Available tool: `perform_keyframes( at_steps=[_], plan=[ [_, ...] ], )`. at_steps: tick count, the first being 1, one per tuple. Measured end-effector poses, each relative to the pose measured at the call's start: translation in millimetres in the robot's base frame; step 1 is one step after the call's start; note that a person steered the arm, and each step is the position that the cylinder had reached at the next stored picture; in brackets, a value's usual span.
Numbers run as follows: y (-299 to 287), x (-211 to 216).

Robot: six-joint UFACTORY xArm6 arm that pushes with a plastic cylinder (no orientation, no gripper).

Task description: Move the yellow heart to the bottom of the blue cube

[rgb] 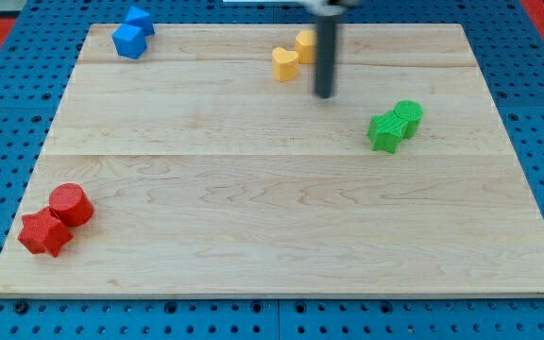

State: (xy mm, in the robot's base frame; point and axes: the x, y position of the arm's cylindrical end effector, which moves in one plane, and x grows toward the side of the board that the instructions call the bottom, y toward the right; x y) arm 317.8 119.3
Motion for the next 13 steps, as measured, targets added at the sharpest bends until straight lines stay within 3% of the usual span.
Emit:
perform_keyframes(
  at_steps=[1,2,3,5,6,7,13],
  plan=[
    [-34.1,-47.4],
    [-85.7,-50.1],
    [-160.4,-26.9],
    [-201.9,38.9],
    [-284.8,38.9],
    [-321.4,38.4],
    [-327.6,-4.0]
  ],
)
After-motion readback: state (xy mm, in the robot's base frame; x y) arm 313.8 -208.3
